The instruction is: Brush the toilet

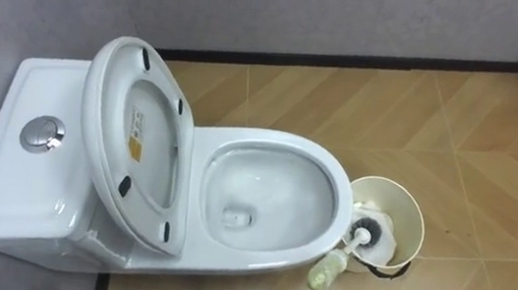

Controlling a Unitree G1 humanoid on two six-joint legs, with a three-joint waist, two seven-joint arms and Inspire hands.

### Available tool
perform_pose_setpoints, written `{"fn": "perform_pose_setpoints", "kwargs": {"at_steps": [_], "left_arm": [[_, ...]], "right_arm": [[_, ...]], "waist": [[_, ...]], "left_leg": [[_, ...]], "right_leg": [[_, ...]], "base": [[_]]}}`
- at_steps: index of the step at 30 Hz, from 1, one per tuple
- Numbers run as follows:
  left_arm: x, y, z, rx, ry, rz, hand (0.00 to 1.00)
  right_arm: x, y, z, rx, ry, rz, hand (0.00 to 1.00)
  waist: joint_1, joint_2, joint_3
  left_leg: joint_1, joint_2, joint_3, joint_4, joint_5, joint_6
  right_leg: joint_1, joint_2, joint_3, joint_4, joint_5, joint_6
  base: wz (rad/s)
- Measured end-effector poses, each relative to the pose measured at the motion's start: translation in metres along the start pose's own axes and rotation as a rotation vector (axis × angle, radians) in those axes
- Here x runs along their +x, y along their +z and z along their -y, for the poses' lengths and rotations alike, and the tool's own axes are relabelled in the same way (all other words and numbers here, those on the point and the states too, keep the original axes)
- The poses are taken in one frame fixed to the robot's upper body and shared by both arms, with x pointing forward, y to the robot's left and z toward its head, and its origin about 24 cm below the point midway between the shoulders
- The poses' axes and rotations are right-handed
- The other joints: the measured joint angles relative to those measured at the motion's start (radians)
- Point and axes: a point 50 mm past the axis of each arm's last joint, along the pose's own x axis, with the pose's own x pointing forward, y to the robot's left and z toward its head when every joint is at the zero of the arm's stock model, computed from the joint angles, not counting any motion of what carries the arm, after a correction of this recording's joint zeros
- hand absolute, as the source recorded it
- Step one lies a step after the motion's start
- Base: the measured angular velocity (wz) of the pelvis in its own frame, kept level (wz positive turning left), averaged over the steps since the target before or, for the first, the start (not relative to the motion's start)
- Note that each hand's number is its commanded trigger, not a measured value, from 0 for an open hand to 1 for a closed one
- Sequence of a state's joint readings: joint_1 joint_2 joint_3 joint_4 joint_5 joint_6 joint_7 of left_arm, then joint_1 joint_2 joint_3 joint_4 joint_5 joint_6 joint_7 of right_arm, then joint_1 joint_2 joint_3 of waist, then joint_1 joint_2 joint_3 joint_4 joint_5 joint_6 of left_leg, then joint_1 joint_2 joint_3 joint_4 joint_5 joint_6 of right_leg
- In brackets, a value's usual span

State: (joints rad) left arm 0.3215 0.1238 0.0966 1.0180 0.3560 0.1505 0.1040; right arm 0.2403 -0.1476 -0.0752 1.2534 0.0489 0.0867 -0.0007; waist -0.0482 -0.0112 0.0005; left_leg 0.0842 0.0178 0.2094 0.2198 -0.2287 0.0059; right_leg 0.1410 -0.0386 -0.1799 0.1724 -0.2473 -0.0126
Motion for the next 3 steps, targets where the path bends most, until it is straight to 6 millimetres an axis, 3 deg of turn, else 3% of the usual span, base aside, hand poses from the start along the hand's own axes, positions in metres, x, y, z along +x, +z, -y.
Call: {"fn": "perform_pose_setpoints", "kwargs": {"at_steps": [3], "left_arm": [[0.0,0.0,0.0003,0.002,-0.005,-0.003,0.0]], "right_arm": [[-0.0001,-0.0076,-0.0014,-0.074,0.021,-0.056,0.0]], "waist": [[0.001,0.0,0.0]], "left_leg": [[0.002,0.0,-0.003,0.0,0.0,0.0]], "right_leg": [[0.002,0.0,-0.002,0.0,0.0,0.0]], "base": [[0.01]]}}
